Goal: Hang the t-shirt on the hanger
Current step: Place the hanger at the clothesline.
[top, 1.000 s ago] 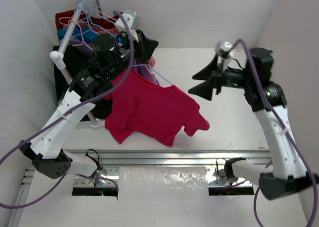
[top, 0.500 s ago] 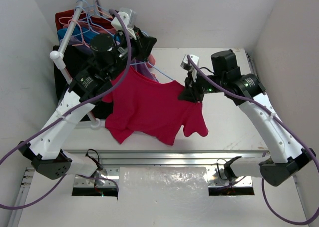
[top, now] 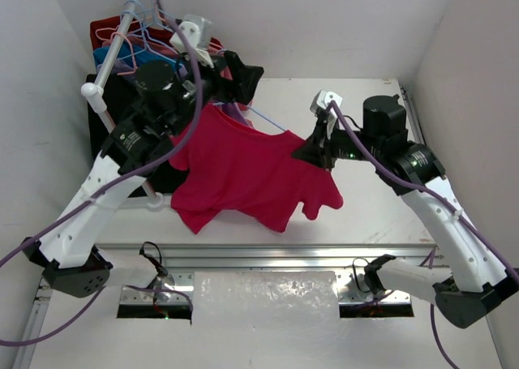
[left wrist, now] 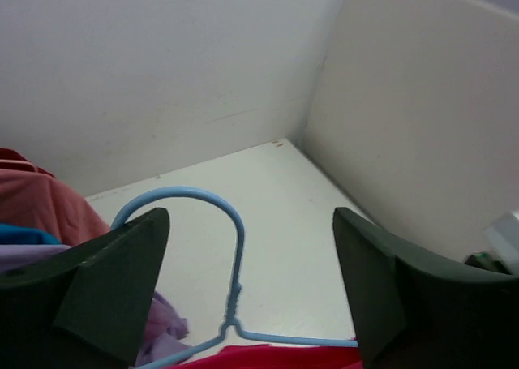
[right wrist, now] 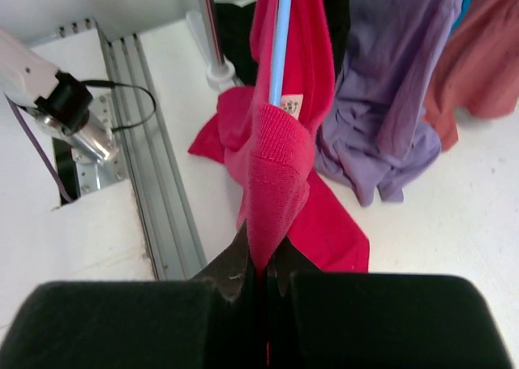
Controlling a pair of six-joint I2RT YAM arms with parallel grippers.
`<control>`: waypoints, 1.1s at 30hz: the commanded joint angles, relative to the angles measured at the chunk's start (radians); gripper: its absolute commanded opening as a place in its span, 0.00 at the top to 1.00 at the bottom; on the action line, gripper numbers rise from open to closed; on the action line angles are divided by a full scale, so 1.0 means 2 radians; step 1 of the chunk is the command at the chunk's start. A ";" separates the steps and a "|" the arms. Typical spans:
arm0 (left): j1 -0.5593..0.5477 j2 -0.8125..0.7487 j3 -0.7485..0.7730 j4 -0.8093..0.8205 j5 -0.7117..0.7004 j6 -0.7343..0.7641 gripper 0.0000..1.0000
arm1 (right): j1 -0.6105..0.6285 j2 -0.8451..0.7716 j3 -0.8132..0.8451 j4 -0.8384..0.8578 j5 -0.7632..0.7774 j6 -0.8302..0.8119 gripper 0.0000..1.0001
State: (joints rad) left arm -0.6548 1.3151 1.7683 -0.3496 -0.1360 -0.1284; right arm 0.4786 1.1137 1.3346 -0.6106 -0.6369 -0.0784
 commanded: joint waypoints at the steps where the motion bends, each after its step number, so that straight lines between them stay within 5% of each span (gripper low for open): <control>1: 0.005 -0.045 0.006 0.041 -0.027 0.011 0.17 | 0.002 0.002 0.024 0.055 -0.061 0.004 1.00; 3: 0.004 -0.059 0.015 0.031 -0.032 0.013 0.06 | 0.002 0.002 0.021 0.063 -0.071 0.005 1.00; 10: 0.004 -0.162 -0.023 -0.025 -0.103 0.007 0.05 | 0.002 0.030 0.029 0.094 -0.082 0.021 1.00; 15: 0.004 -0.243 -0.099 -0.078 -0.084 0.014 0.05 | 0.003 0.051 0.038 0.136 -0.120 0.038 1.00; 22: 0.004 -0.394 -0.244 -0.013 -0.078 0.033 0.04 | 0.029 0.110 0.072 0.184 -0.128 0.077 1.00; 33: 0.004 -0.594 -0.474 0.097 -0.134 0.034 0.04 | 0.070 0.271 0.296 0.096 -0.018 0.060 1.00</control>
State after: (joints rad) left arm -0.6529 0.2054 0.8726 -0.2836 -0.3485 -0.0536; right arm 0.6098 1.6310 1.8660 -0.4397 -0.7307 0.0425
